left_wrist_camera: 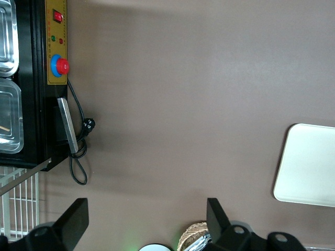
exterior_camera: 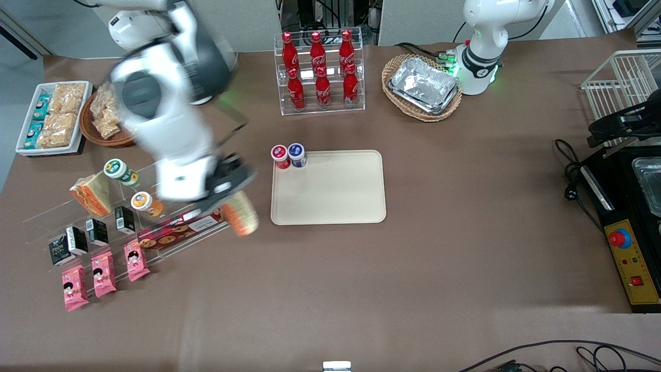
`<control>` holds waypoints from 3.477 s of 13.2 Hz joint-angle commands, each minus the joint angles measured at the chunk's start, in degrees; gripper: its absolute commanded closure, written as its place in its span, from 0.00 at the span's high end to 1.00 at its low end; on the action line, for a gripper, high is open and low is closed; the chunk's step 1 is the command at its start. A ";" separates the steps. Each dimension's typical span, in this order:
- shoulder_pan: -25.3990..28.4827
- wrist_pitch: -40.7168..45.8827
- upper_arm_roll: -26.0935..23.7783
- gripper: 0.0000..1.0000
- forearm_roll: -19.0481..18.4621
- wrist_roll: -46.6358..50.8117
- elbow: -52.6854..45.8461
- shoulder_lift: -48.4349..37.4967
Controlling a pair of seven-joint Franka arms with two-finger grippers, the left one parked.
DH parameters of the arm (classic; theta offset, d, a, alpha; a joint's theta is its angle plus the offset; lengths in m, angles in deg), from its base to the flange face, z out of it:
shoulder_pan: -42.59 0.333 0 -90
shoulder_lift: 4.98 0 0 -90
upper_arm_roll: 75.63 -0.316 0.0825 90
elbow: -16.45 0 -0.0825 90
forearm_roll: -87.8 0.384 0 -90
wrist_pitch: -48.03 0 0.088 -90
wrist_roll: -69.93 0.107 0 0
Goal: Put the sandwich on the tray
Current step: 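Carry the sandwich over the cream tray and lower it down, then open the right gripper to release the sandwich onto the tray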
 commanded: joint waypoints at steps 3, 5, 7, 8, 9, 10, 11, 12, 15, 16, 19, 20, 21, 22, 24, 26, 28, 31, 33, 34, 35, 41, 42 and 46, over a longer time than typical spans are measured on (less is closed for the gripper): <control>10.32 -4.58 0.98 0.37 -3.74 -6.87 1.12 5.69; 12.78 -8.62 0.98 0.37 -4.10 -9.51 2.35 8.76; 14.72 -12.49 0.98 0.37 -4.53 -9.87 3.05 11.84; 14.99 -13.81 0.98 0.37 -4.62 -10.74 3.06 13.08; 14.99 -15.31 0.98 0.37 -4.54 -13.01 3.14 14.31; 14.99 -16.98 0.98 0.37 -4.36 -15.56 3.84 15.10; 15.08 -19.34 0.98 0.37 -4.36 -16.80 5.33 15.37; 15.34 -21.54 0.90 0.37 -4.36 -17.25 7.25 15.37; 16.49 -25.25 0.90 0.37 -4.19 -19.96 9.56 17.56; 16.57 -25.52 0.90 0.37 -3.92 -20.59 9.65 18.35; 17.10 -27.44 0.81 0.37 -3.66 -20.59 9.73 20.11; 17.10 -28.15 0.81 0.37 -3.40 -20.59 9.65 20.55; 17.10 -29.02 0.81 0.37 -2.87 -20.59 9.65 20.91; 17.10 -29.56 0.81 0.37 -2.87 -20.59 9.65 21.08; 17.19 -30.35 0.81 0.38 -2.87 -20.50 9.65 21.87; 17.37 -31.14 0.81 0.39 -2.60 -20.50 9.65 22.32; 17.37 -31.14 0.81 0.74 -2.43 -19.89 9.56 22.40; 17.37 -30.88 0.89 1.00 0.02 -19.89 9.56 21.97; 16.41 -29.74 0.98 1.00 3.97 -19.98 9.04 21.35; 16.05 -28.26 1.24 1.00 5.99 -19.98 8.95 20.48; 15.09 -26.59 1.33 1.00 7.32 -19.98 8.68 19.43; 5.69 -20.52 1.42 1.00 7.68 -18.93 8.59 9.68; 3.85 -18.77 1.42 1.00 7.68 -17.70 8.59 7.92; -3.36 -10.42 1.42 1.00 7.59 -7.17 8.59 0.80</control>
